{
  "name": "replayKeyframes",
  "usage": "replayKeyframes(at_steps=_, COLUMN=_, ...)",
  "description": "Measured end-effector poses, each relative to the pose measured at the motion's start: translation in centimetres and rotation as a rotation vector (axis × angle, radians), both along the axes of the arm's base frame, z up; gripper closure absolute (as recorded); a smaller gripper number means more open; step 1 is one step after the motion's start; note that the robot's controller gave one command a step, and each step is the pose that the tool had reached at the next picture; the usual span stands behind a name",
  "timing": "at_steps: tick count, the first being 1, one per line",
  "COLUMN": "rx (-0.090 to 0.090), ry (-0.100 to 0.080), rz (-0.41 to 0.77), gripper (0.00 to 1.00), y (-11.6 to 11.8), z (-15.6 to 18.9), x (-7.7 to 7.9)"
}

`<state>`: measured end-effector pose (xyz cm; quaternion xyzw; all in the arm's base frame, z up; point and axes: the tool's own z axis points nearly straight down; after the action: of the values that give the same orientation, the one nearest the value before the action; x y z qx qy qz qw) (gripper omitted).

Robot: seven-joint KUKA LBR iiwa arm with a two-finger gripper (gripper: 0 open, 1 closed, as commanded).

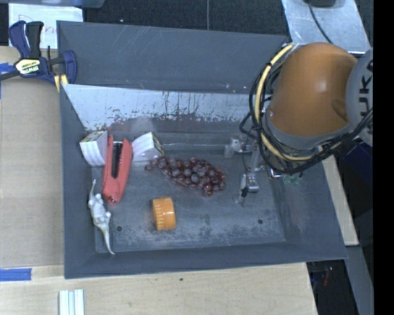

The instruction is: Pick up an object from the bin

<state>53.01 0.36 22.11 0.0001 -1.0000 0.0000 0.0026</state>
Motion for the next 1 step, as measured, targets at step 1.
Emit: replayKeyframes(at_steps=1, rx=0.0, ry=-0.009, rz=0.0, gripper=0.0, y=0.0, z=0.46, x=0.15)
